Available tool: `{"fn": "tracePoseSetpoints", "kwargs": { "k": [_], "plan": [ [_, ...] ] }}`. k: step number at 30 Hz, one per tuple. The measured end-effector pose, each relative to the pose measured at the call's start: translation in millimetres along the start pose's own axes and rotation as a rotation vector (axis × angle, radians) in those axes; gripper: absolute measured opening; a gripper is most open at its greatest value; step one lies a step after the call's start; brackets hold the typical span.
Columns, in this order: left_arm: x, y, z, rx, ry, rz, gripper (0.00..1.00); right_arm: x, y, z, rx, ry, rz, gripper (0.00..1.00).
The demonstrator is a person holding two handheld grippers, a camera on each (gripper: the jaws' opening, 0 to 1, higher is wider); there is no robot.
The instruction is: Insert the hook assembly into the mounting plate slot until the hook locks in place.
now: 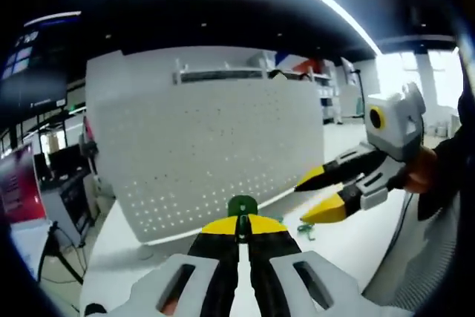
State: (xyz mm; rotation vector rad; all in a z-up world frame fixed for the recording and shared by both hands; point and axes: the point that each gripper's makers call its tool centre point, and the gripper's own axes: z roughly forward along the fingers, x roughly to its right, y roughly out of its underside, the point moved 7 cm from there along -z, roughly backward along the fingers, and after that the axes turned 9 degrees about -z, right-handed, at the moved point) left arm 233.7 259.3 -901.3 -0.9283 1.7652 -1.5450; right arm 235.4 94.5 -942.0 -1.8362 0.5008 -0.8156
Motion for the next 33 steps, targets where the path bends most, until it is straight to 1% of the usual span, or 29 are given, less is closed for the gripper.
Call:
{"fn": "tracePoseSetpoints", "kwargs": {
  "k": [2, 4, 7, 12, 15, 17, 21, 24, 28, 33],
  "plan": [
    [-3.7, -9.4, 4.2, 0.013, -0.005, 0.015, 0.03, 1.0, -1.7, 0.0, 0.008, 0.004, -0.005, 0.32],
    [-8.7, -21.1, 9.6, 0.031, -0.012, 0.026, 0.03, 2.0, -2.2, -0.6, 0.013, 0.003, 0.008, 0.32],
    [-15.1, -34.4, 18.8, 0.049, -0.010, 0.033, 0.03, 4.0, -3.9, -2.1, 0.025, 0.011, 0.013, 0.32],
    [-26.4, -63.5, 36.4, 0.111, -0.035, 0.043, 0.03, 5.5, -3.5, -2.9, 0.026, 0.018, 0.020, 0.32],
    [-31.5, -75.9, 44.0, 0.141, -0.052, 0.033, 0.03, 5.4, -3.8, -3.6, 0.028, 0.019, 0.020, 0.31],
    [-35.8, -82.1, 49.0, 0.163, -0.062, 0.005, 0.03, 6.1, -3.5, -4.1, 0.028, 0.021, 0.021, 0.31],
    [-42.7, -88.1, 58.0, 0.186, -0.072, -0.034, 0.03, 8.6, -3.3, -5.1, 0.030, 0.027, 0.039, 0.32],
    [-47.7, -91.5, 65.4, 0.193, -0.080, -0.043, 0.03, 9.6, -3.5, -5.4, 0.033, 0.026, 0.049, 0.32],
    [-54.1, -97.7, 77.4, 0.217, -0.093, -0.060, 0.03, 11.0, -4.0, -5.5, 0.040, 0.022, 0.073, 0.32],
    [-57.5, -101.6, 93.6, 0.226, -0.110, -0.063, 0.03, 14.0, -2.0, -6.3, 0.039, 0.027, 0.094, 0.32]
  ]
}}
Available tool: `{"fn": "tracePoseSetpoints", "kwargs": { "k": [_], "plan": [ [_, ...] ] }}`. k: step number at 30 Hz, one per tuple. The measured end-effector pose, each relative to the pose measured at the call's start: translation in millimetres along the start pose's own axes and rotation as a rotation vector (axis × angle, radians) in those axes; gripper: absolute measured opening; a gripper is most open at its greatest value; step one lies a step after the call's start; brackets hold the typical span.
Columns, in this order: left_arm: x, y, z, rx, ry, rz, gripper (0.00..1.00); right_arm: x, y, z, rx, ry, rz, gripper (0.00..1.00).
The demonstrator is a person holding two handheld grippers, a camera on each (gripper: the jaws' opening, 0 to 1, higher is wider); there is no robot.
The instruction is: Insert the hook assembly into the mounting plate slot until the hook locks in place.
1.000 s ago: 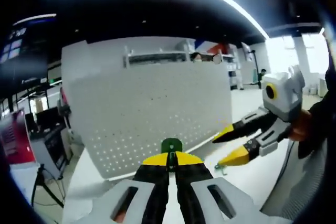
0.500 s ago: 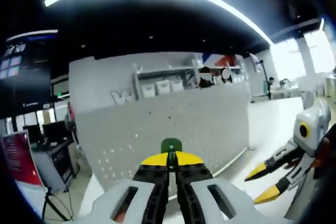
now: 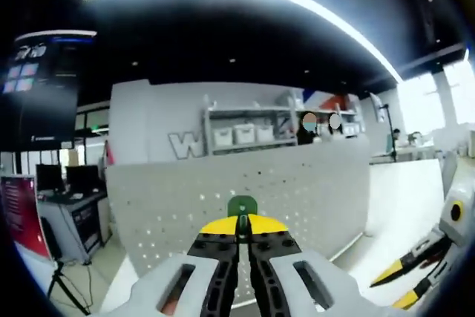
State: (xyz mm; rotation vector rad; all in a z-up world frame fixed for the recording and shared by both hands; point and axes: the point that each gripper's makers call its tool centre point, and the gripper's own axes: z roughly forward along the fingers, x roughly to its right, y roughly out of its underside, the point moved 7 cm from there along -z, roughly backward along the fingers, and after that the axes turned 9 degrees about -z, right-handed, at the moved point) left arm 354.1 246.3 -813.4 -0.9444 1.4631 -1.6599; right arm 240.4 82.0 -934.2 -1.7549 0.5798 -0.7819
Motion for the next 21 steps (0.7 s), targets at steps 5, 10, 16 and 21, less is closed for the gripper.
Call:
{"fn": "tracePoseSetpoints", "kwargs": {
  "k": [5, 10, 16, 21],
  "plan": [
    [-8.1, -5.1, 22.8, 0.022, -0.013, -0.008, 0.03, 3.6, 3.6, -0.2, -0.010, 0.005, 0.021, 0.32],
    [-20.3, -10.4, 39.8, 0.041, -0.043, -0.023, 0.03, 3.3, 6.5, 0.8, -0.021, -0.001, 0.030, 0.32],
    [-35.9, -11.7, 56.7, 0.050, -0.104, -0.036, 0.03, 2.6, 9.3, 3.7, -0.035, -0.013, 0.036, 0.32],
    [-43.3, -10.3, 67.2, 0.063, -0.135, -0.035, 0.03, 7.0, 11.2, 2.9, -0.039, 0.000, 0.049, 0.32]
  ]
}}
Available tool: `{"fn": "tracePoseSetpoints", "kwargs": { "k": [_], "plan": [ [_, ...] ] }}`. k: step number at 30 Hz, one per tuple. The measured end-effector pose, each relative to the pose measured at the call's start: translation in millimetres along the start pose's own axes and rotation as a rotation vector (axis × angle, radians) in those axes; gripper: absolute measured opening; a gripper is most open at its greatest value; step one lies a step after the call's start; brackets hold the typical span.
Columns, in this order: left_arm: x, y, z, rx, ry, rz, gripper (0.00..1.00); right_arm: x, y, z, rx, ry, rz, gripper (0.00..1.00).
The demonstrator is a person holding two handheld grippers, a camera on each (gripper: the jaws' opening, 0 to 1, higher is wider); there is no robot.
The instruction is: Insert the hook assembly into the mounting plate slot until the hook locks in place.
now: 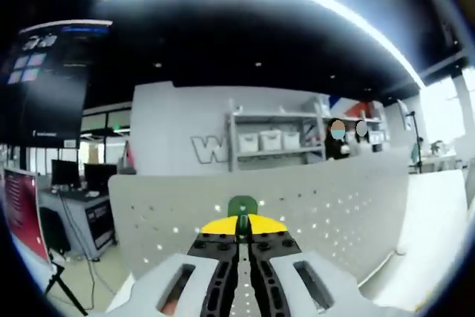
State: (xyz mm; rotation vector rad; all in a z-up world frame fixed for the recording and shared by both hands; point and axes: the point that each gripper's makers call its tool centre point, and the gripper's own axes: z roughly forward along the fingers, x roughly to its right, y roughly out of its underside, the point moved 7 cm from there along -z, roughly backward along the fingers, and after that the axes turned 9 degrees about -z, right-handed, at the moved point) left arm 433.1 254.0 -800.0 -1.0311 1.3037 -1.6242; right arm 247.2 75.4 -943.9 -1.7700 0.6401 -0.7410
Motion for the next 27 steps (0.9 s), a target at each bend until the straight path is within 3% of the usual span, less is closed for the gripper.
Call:
{"fn": "tracePoseSetpoints", "kwargs": {
  "k": [8, 27],
  "plan": [
    [-13.4, 7.3, 15.6, 0.014, -0.059, 0.000, 0.03, 4.7, 2.5, -1.2, -0.009, 0.017, 0.011, 0.32],
    [-19.1, 12.9, 28.6, 0.024, -0.072, 0.019, 0.03, 2.9, 9.8, 1.6, -0.042, 0.005, 0.014, 0.32]
  ]
}}
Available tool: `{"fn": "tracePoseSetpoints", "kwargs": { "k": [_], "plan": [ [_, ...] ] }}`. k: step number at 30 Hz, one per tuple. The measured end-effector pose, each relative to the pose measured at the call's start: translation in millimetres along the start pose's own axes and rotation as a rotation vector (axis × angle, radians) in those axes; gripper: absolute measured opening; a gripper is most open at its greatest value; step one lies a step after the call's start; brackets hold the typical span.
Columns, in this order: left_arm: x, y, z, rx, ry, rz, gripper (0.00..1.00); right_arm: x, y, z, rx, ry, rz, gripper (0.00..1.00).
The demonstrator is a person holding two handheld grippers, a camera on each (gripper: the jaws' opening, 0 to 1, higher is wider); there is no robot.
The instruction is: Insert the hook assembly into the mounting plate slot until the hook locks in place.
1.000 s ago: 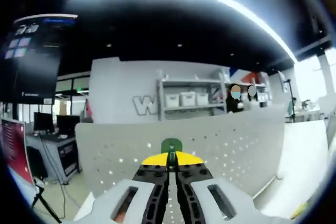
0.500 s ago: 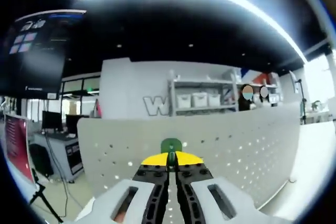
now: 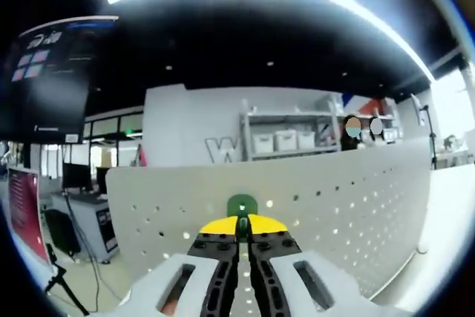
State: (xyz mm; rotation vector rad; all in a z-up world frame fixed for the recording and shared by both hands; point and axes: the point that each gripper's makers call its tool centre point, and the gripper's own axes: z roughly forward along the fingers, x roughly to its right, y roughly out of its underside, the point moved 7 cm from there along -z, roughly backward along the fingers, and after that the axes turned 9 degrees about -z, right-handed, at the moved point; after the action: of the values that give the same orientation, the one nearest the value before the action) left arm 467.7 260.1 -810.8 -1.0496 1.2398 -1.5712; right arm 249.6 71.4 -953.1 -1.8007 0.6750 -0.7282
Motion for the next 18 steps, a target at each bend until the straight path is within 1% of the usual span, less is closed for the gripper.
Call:
{"fn": "tracePoseSetpoints", "kwargs": {
  "k": [4, 10, 13, 14, 15, 16, 17, 18],
  "plan": [
    [-0.9, 3.1, 1.3, -0.013, 0.000, 0.006, 0.03, 0.4, 0.6, 0.3, -0.003, 0.001, 0.001, 0.32],
    [-0.5, 3.3, 2.2, -0.009, 0.001, 0.029, 0.03, -0.8, 2.1, 1.1, -0.011, -0.004, -0.001, 0.32],
    [1.0, 3.3, 2.7, -0.008, -0.003, 0.092, 0.03, -0.5, 2.4, 1.2, -0.011, -0.004, 0.000, 0.32],
    [1.4, 3.1, 3.2, -0.012, -0.003, 0.102, 0.03, -0.4, 2.6, 1.1, -0.013, -0.004, 0.000, 0.32],
    [1.5, 2.6, 3.4, -0.019, -0.004, 0.129, 0.03, -0.2, 2.7, 1.1, -0.013, -0.004, 0.001, 0.32],
    [2.0, 1.4, 3.3, -0.028, -0.009, 0.177, 0.03, 0.0, 2.5, 1.1, -0.012, -0.004, 0.001, 0.32],
    [2.9, 1.5, 3.4, -0.033, -0.013, 0.206, 0.03, 0.0, 2.4, 1.1, -0.011, -0.004, 0.001, 0.32],
    [4.4, 2.8, 3.8, -0.040, -0.018, 0.218, 0.03, -0.1, 2.4, 1.1, -0.011, -0.004, 0.001, 0.32]
  ]
}}
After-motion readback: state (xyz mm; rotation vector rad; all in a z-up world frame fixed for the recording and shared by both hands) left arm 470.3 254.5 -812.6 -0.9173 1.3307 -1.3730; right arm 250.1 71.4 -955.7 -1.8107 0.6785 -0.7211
